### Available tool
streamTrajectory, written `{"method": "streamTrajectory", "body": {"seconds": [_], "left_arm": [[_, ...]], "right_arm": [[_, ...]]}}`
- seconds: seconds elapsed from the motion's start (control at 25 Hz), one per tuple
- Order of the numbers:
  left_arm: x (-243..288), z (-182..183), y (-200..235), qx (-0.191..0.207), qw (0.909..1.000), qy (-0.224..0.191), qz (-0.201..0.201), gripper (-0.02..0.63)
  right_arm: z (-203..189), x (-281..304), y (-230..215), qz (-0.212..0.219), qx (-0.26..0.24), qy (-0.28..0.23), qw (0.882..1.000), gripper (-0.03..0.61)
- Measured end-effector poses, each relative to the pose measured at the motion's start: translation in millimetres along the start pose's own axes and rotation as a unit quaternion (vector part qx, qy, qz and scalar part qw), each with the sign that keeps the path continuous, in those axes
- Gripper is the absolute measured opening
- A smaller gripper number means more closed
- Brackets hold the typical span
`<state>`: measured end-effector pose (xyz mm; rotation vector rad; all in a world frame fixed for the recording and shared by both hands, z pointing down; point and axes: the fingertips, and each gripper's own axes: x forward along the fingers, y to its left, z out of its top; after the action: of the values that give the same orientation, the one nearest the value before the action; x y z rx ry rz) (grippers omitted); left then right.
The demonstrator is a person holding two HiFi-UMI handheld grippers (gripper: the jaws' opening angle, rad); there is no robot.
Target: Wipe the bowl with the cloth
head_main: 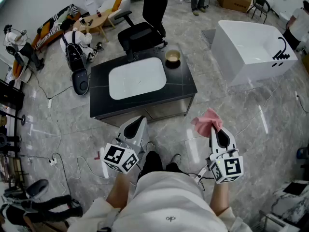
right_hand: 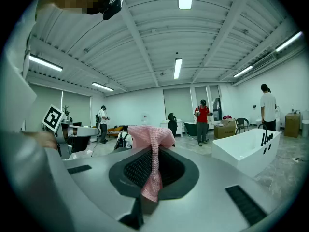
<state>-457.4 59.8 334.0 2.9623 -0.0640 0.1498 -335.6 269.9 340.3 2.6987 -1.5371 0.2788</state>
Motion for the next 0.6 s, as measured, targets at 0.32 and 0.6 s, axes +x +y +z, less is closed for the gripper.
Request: {"method": "streamTrajectory", "body": {"seconds": [0.32, 0.6], "left_arm": [[-3.3, -2.7, -0.4, -0.003, 1.0000, 0.000, 0.006, 0.012], [-6.6, 0.1, -1.2, 0.003, 0.9999, 0.004, 0.011, 0.012]], "right_arm": [[-0.1, -2.1, -1.3, 0.000, 0.001, -0.005, 1.000, 0.015], [-2.7, 2.4, 2.9, 0.015, 0.005, -0.007, 1.000, 0.015]]}}
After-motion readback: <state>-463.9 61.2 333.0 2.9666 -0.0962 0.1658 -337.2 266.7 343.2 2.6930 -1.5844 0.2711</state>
